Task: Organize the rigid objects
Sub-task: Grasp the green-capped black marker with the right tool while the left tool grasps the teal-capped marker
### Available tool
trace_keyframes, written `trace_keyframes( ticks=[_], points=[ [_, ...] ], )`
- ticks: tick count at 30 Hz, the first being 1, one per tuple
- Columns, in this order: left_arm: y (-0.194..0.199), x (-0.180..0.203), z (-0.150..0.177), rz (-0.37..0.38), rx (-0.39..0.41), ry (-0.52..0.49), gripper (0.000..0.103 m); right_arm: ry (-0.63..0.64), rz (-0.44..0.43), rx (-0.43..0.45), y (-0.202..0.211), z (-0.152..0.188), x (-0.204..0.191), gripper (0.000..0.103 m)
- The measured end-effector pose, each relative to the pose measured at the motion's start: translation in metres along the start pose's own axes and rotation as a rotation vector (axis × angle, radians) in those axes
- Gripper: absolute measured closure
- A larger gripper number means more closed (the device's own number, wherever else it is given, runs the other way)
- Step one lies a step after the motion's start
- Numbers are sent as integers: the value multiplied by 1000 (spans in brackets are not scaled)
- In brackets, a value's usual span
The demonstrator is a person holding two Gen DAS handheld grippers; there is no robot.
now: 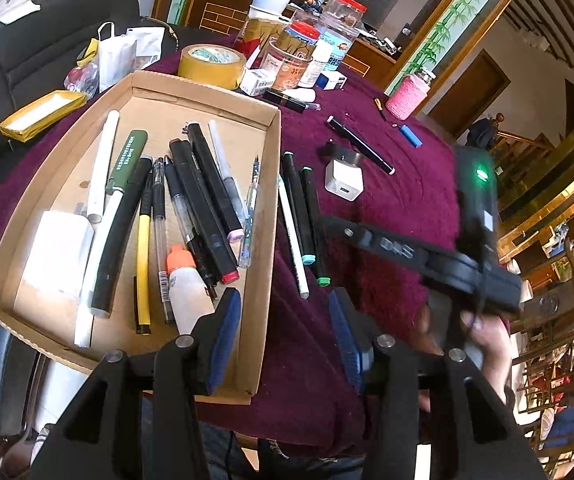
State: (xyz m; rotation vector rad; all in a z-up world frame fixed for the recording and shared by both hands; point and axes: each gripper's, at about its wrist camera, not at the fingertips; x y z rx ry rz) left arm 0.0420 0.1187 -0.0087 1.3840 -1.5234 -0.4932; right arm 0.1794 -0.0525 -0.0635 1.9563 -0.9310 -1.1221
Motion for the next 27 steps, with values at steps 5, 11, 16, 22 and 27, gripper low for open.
trace_keyframes(
  ticks=[5,11,16,22,27],
  points=[
    [3,-7,-1,4,9,13,58,-4,53,-36,-18,-13,-3,74],
    [2,-13,-1,17,2,23,58,-1,96,-43,-24,-20,-6,79],
    [2,-12,-1,26,-1,17,58,104,226,-66,-29,-16,-24,85],
    [-2,-4,-2,28,-3,3,58,58,134,-43,-18,-9,-10,86],
    [-12,15,-10,18,-18,-34,58,40,48,9,21,17,4,87]
  ],
)
Point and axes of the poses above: each gripper's, at about its wrist camera, not at the fingertips, and y roughly against the way its jaws point, x to its right, z to its underside, and after that the axes turned 4 degrees about -x, right-handed
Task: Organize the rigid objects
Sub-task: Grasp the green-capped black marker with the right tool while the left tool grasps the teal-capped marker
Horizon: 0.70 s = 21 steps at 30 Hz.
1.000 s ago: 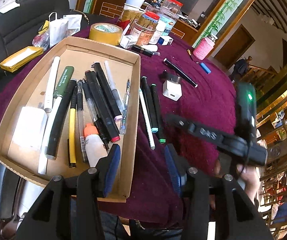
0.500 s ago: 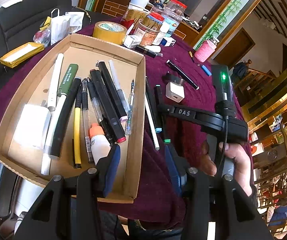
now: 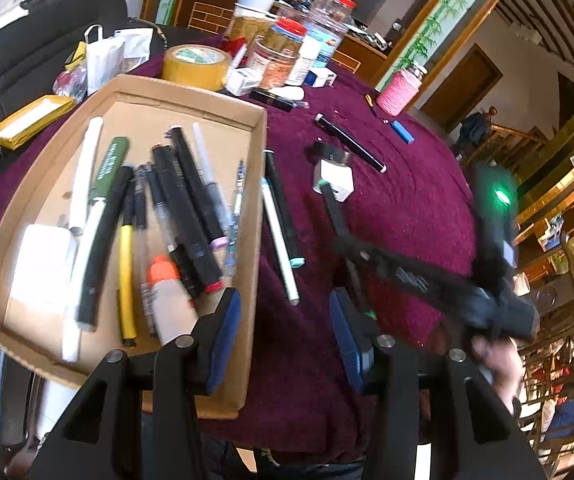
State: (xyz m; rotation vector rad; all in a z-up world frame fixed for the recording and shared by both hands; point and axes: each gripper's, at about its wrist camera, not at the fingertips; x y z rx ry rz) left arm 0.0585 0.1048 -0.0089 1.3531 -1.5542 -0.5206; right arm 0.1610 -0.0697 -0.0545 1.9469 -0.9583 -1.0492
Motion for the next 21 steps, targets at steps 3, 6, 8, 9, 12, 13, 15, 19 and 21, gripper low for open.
trace_keyframes(
  ticks=[3,6,8,9,12,13,15,19,21],
  points=[
    [-11,14,-9,9,-24,-24,58,-15,-1,38,21,15,18,87],
    [-26,26,-24,0,-51,-41,58,-65,26,78,34,21,48,87],
    [-35,33,-33,-13,-65,-60,58,-102,27,92,39,25,69,87],
    [-41,36,-41,-32,-77,-61,58,-124,28,100,40,26,78,87],
    [-59,43,-61,-36,-113,-64,58,-163,25,116,39,29,97,87],
    [-64,44,-67,-57,-114,-61,58,-170,20,123,38,30,101,87],
    [-79,47,-80,-89,-123,-71,58,-179,1,135,37,32,106,87],
    [-112,40,-96,-135,-196,-40,60,-157,10,148,37,34,103,87],
    [-122,39,-97,-179,-215,-37,64,-141,24,152,38,36,100,87]
  ],
)
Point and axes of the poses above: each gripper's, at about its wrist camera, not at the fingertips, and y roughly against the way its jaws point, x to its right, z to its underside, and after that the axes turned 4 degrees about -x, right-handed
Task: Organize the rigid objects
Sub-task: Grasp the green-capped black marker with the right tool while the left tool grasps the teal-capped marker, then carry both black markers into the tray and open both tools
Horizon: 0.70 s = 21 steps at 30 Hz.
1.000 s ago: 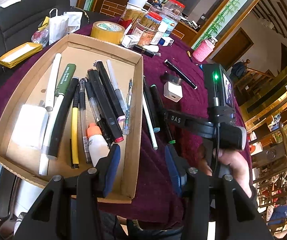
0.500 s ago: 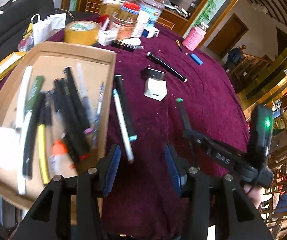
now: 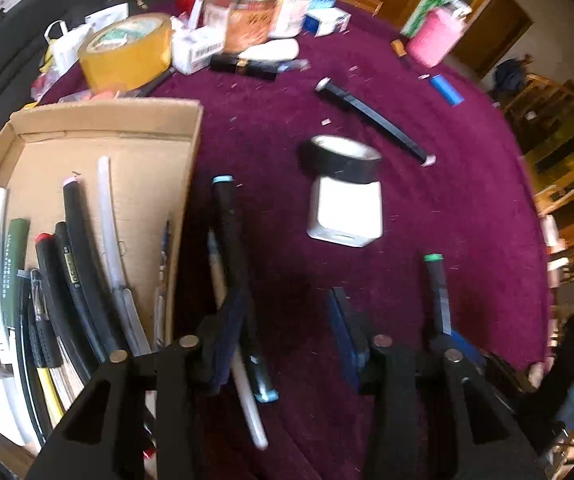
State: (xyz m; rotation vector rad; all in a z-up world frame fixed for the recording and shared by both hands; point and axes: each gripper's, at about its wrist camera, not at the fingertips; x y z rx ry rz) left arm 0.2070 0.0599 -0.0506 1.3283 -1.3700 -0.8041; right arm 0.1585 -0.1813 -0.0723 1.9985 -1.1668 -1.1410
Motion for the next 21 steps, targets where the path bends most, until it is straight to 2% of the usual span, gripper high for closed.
trace_keyframes(
  ticks=[9,10,13,21],
  points=[
    [-10,2,1,-87,-10,-5,66,9,11,3,-3,-1,-3,86],
    [-11,4,3,-88,-13,-7,67,10,11,3,-3,-1,-2,86],
    [-19,9,3,-151,-13,-30,85,11,13,4,-4,-1,-2,86],
    [-21,9,1,-181,11,-34,87,13,14,5,-4,-1,-2,86]
  ],
)
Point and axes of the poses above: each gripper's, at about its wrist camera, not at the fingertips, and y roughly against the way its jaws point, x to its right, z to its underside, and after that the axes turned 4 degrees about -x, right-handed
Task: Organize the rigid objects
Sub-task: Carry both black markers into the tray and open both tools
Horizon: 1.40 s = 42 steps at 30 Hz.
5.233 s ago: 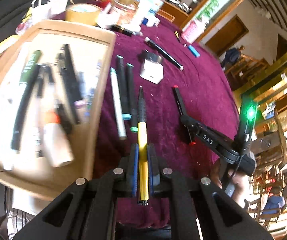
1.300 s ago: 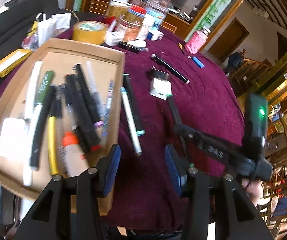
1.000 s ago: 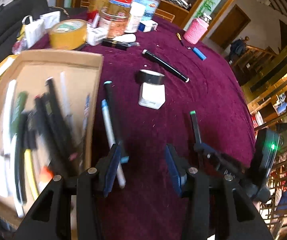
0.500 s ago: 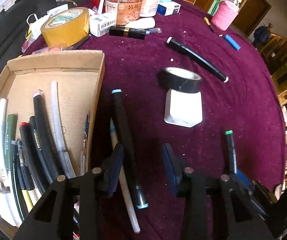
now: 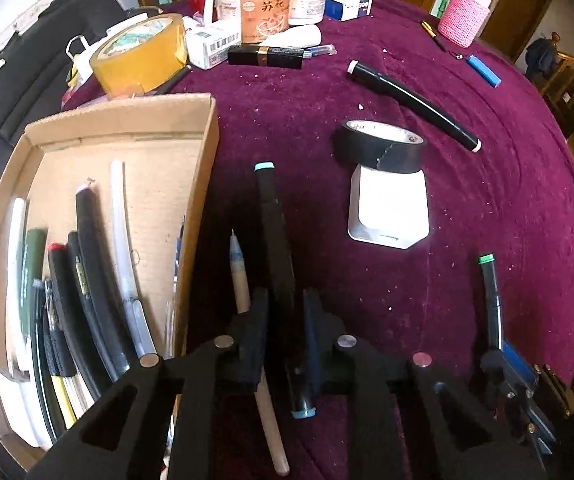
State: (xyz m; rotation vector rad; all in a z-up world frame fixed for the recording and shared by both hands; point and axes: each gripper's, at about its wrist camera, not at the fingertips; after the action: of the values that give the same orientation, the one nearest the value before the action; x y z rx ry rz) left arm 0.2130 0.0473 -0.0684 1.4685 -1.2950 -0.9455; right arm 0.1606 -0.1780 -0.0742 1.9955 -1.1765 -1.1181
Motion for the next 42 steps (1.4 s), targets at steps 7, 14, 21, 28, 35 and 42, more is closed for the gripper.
trace_keyframes(
  ticks=[7,14,21,28,35,42],
  points=[
    [10,-4,15,51,31,-5,88,10,11,5,0,1,-2,86],
    [34,2,66,152,82,-27,89,13,13,7,1,1,-3,87],
    [78,-11,114,265,177,-8,89,23,21,10,6,4,-8,87],
    [114,-80,135,305,249,121,89,139,-109,24,35,23,-83,86],
    [122,-143,140,304,280,234,89,243,-203,-18,25,25,-157,86],
    [106,-179,136,296,276,304,89,285,-199,-72,-8,11,-197,86]
  ],
)
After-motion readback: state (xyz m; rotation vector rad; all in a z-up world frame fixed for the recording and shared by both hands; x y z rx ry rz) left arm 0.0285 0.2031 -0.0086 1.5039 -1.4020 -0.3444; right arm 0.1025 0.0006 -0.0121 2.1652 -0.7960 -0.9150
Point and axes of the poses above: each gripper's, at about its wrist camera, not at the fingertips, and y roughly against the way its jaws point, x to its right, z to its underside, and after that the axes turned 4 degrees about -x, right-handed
